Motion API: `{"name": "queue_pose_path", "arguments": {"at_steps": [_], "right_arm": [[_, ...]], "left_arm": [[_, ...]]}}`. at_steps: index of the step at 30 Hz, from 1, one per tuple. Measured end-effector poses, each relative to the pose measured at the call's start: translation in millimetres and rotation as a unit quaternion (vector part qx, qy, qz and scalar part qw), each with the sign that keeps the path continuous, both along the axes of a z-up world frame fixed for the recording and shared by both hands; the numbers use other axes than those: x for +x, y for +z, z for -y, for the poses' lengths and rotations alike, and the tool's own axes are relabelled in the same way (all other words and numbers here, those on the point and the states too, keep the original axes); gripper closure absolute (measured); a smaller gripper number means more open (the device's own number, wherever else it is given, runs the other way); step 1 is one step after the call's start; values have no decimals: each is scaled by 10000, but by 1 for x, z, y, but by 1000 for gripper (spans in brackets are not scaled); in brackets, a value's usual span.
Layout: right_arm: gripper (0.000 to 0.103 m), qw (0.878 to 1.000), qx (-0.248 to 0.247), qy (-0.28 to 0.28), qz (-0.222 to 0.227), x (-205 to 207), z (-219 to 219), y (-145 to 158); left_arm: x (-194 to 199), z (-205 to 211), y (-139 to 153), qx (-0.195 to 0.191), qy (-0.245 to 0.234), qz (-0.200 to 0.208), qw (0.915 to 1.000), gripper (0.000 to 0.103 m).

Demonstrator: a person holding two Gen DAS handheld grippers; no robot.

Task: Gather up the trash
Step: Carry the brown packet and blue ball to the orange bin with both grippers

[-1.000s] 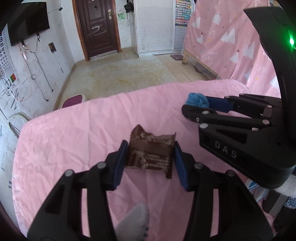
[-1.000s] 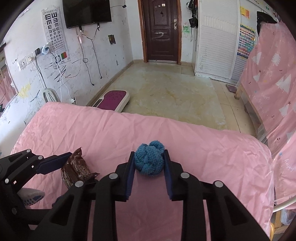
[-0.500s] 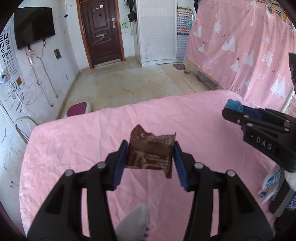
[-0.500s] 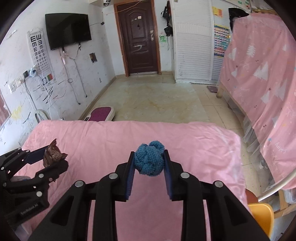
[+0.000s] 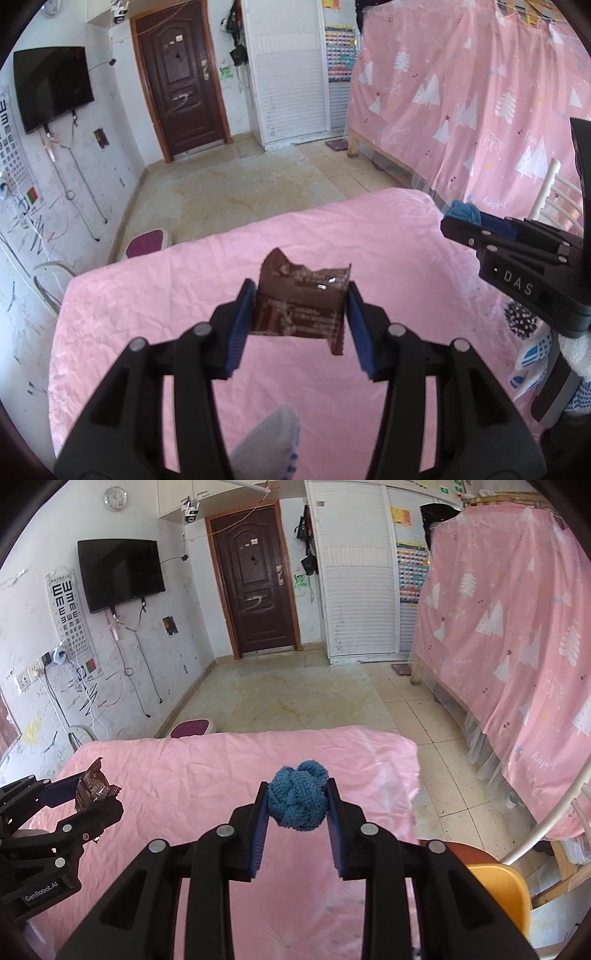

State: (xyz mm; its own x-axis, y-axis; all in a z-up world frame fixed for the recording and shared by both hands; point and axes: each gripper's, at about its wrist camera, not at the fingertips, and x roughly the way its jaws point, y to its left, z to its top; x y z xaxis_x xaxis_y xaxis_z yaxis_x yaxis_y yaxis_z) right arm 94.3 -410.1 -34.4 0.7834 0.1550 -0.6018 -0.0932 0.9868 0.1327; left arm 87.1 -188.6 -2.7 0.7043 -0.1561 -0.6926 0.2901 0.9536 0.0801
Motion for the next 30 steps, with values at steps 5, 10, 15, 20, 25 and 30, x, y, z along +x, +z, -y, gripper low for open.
{"name": "queue_pose_path", "arguments": {"at_steps": [5, 10, 15, 20, 25, 30], "right_arm": [[84, 9994, 117, -303, 120, -22, 36, 4], [84, 9978, 224, -587, 227, -43, 74, 5], [84, 9955, 301, -851, 295, -65, 106, 5], [84, 9925, 402, -1114, 315, -81, 138, 0], [84, 9892, 500, -1342, 305, -96, 166, -8], [84, 9867, 567, -1503, 255, -101, 186, -18]], "left_arm": [[-10, 28, 4, 43, -253, 26, 9997, 56], [-23, 63, 7, 102, -564, 65, 9983, 56], [-31, 95, 7, 131, -823, 44, 9965, 56], [-38, 127, 3, 150, -1070, -22, 9941, 56], [-48, 155, 0, -8, -1407, -37, 9901, 56], [-56, 186, 0, -259, -1793, -101, 9834, 56]]}}
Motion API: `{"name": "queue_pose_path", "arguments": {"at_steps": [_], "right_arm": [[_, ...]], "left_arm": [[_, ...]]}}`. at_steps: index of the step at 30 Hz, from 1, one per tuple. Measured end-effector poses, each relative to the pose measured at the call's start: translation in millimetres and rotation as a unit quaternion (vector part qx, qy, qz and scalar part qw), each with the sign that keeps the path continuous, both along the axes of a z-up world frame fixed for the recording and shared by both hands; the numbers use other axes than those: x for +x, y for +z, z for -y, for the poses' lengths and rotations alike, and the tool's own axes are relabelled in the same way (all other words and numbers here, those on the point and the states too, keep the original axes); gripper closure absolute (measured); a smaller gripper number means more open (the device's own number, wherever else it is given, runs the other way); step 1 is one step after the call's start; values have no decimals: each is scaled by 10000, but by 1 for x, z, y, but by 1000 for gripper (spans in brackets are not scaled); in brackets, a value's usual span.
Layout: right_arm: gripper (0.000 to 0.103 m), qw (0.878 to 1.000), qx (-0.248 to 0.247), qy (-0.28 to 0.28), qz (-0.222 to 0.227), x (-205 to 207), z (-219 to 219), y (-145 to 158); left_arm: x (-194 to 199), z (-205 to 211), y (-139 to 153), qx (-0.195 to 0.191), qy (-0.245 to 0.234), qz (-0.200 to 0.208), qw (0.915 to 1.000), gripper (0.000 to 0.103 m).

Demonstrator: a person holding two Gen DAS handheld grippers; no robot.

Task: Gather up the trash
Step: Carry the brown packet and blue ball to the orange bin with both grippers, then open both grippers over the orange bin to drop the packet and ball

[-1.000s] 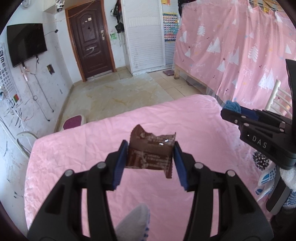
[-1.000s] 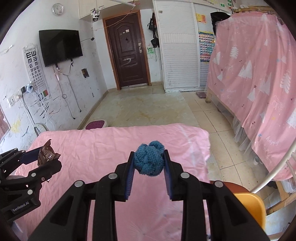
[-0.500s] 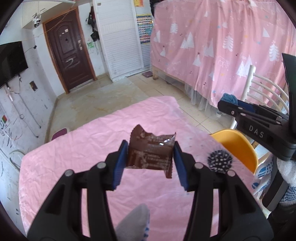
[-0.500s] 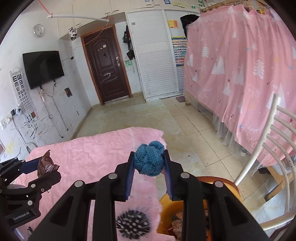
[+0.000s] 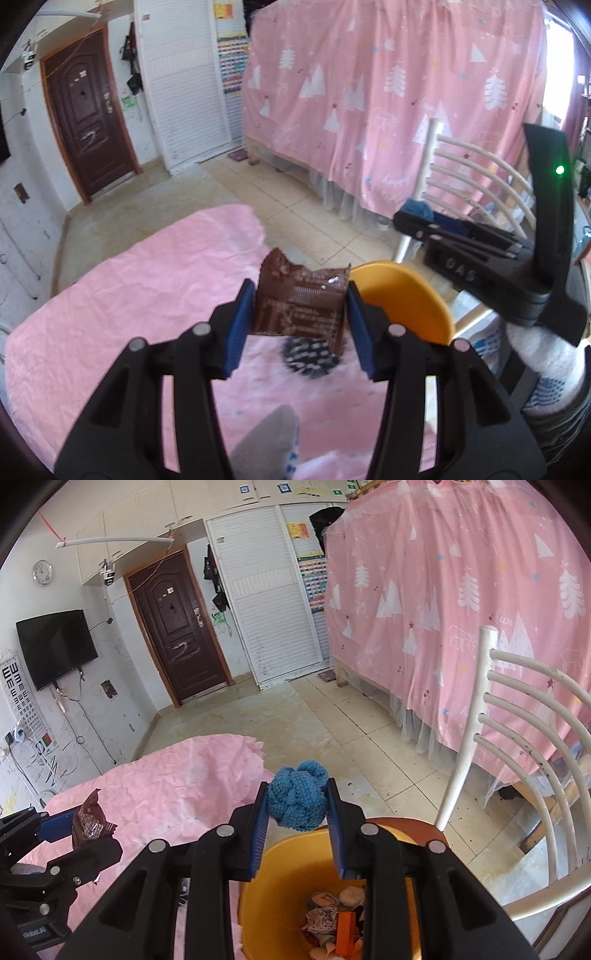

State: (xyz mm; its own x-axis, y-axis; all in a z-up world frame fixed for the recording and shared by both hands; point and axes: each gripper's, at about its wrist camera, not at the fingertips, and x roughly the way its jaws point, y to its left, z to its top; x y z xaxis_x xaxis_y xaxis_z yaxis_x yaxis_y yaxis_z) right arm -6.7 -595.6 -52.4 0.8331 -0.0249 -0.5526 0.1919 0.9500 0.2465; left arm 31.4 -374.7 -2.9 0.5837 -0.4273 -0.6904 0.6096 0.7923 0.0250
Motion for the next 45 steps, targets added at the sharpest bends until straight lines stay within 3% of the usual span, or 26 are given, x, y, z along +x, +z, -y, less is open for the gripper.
{"name": "queue_pose_path", "arguments": {"at_steps": [11, 15, 18, 28, 31, 36, 45], "right_arm": [[84, 9990, 263, -356, 15, -18, 40, -15], [84, 9987, 331, -398, 21, -20, 45, -18], [84, 9987, 351, -380, 4, -20, 45, -21], [81, 9988, 400, -293, -60, -15, 40, -22], [73, 9989, 383, -252, -62, -13, 35, -20], [43, 9988, 429, -219, -44, -13, 24, -16], [27, 9996, 227, 161, 32, -4, -20, 4]], "left_arm": [[-1, 64, -21, -110, -579, -506, 9970, 56], [-5, 77, -28, -55, -666, -484, 9966, 56], [-5, 79, -31, -8, -643, -442, 9970, 41], [1, 48, -27, -38, -376, -481, 9981, 36], [1, 33, -21, -118, -237, -421, 9988, 35], [1, 2, -17, -304, -54, -431, 9986, 31], [1, -60, -10, -468, 410, -461, 9970, 31]]}}
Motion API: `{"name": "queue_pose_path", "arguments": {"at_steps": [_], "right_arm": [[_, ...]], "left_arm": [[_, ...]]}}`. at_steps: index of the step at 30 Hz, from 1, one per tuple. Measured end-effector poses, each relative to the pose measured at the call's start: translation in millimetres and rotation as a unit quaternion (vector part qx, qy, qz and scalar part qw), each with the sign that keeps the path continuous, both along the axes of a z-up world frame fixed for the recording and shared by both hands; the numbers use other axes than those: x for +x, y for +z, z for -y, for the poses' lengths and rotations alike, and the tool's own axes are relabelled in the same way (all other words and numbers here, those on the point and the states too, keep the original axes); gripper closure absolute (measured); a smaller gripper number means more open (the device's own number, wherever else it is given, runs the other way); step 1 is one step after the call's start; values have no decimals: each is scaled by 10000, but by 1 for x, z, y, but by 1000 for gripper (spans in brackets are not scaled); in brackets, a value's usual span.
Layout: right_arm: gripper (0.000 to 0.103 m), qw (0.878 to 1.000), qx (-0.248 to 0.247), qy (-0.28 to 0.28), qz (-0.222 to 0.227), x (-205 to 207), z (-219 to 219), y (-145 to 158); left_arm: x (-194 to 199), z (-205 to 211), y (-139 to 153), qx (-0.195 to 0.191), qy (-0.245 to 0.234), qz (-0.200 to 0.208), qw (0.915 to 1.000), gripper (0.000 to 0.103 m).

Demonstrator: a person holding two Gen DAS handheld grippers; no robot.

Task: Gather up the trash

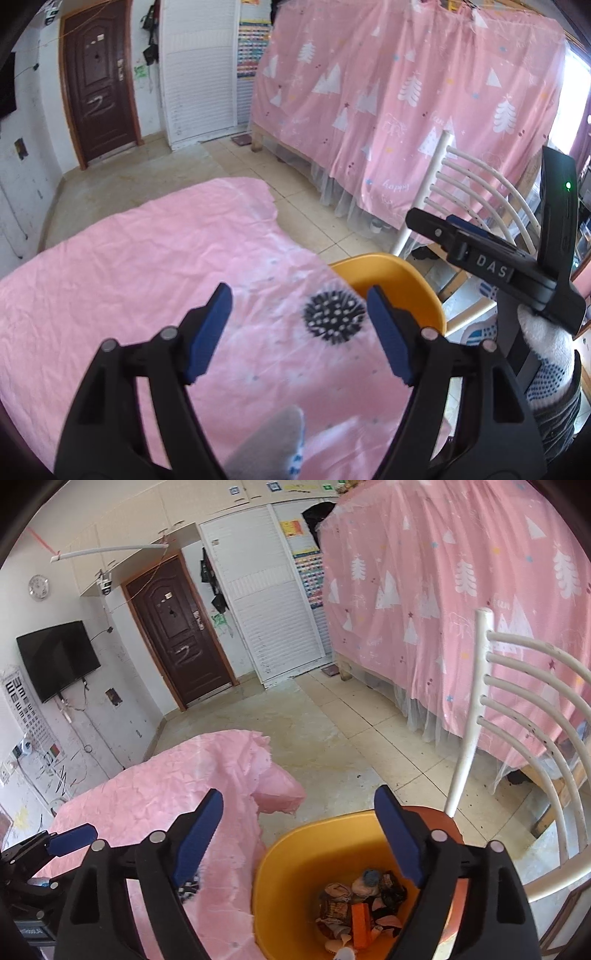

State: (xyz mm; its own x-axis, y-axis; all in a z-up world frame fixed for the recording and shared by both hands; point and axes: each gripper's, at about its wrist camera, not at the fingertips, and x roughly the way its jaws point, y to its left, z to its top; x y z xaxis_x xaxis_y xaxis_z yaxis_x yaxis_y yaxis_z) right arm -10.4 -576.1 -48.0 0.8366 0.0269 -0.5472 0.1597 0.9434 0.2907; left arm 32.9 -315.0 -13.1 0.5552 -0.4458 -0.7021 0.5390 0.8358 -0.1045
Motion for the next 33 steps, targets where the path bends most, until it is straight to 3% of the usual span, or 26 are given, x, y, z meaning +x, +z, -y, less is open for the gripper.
{"name": "queue_pose_path", "arguments": {"at_steps": [14, 22, 33], "right_arm": [[15, 9929, -437, 1062, 310, 22, -116, 42], [12, 9831, -733, 1654, 283, 34, -188, 47], [12, 9754, -893, 2008, 175, 39, -240, 39]], "left_arm": [[5, -124, 13, -85, 1298, 380, 9908, 23], [0, -179, 18, -76, 1811, 575, 9818, 23], [-4, -234, 22, -32, 2399, 709, 9682, 23]]}}
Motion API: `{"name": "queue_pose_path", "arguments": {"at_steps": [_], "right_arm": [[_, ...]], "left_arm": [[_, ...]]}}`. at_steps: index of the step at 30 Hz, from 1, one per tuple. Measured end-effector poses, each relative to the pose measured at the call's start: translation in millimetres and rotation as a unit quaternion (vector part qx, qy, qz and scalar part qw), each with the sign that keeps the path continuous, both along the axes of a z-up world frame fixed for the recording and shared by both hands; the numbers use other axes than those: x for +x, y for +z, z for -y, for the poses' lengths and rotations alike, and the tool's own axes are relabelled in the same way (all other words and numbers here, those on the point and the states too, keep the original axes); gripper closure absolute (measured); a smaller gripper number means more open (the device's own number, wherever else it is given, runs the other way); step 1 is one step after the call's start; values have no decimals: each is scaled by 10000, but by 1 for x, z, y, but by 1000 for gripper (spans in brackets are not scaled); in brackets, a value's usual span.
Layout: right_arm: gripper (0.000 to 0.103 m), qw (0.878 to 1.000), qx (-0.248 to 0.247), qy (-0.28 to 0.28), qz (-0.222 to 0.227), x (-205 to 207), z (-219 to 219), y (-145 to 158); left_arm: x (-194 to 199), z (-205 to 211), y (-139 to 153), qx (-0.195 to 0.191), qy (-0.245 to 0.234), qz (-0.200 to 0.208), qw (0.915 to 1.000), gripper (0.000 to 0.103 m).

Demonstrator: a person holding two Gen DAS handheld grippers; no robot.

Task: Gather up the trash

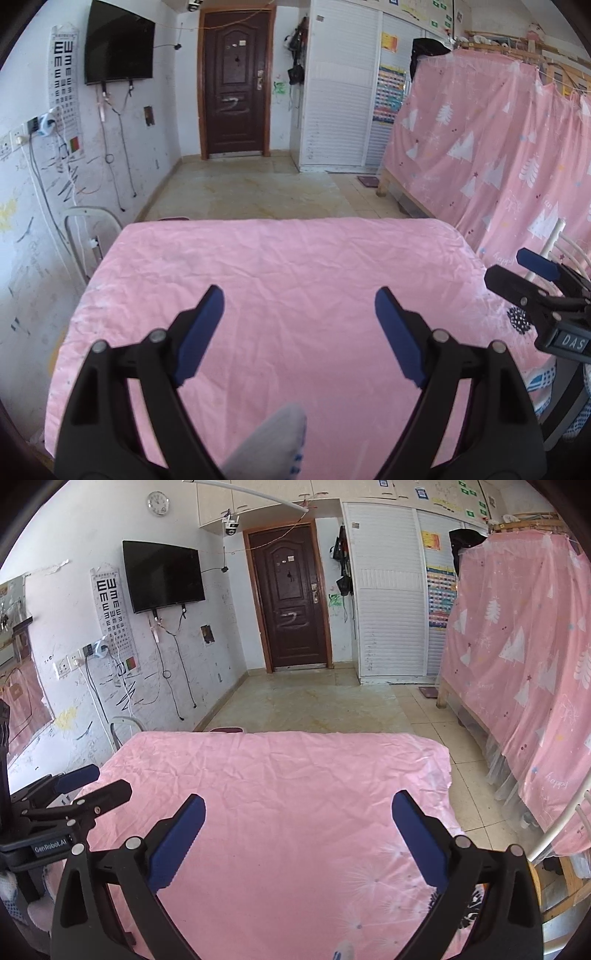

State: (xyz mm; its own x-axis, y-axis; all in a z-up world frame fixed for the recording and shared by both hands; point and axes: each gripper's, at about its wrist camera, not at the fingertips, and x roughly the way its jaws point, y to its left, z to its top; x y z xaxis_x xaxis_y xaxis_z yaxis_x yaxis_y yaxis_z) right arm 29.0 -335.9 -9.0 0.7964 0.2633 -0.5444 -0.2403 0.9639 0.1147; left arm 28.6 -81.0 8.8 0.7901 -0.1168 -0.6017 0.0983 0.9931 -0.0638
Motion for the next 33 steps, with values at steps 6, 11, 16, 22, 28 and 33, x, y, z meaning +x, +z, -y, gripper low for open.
{"name": "queue_pose_path", "arguments": {"at_steps": [6, 11, 16, 22, 28, 33], "right_arm": [[12, 10000, -38, 50, -25, 1, -8, -1], [12, 9999, -79, 89, -39, 2, -11, -2], [12, 9999, -98, 111, -42, 2, -10, -3], [12, 9999, -107, 98, -39, 4, -9, -2], [12, 9999, -122, 105, -33, 3, -9, -2], [12, 9999, -127, 102, -17, 3, -8, -1]], "left_arm": [[-1, -13, 2, -46, 124, 36, 9999, 23], [-2, -21, -1, -68, 183, 19, 9998, 23], [-1, -25, -2, -90, 218, 6, 9997, 23], [1, -24, -2, -89, 204, -12, 9998, 23], [2, -24, -3, -64, 232, -19, 9997, 23], [2, -23, -6, -69, 254, -42, 9996, 22]]}}
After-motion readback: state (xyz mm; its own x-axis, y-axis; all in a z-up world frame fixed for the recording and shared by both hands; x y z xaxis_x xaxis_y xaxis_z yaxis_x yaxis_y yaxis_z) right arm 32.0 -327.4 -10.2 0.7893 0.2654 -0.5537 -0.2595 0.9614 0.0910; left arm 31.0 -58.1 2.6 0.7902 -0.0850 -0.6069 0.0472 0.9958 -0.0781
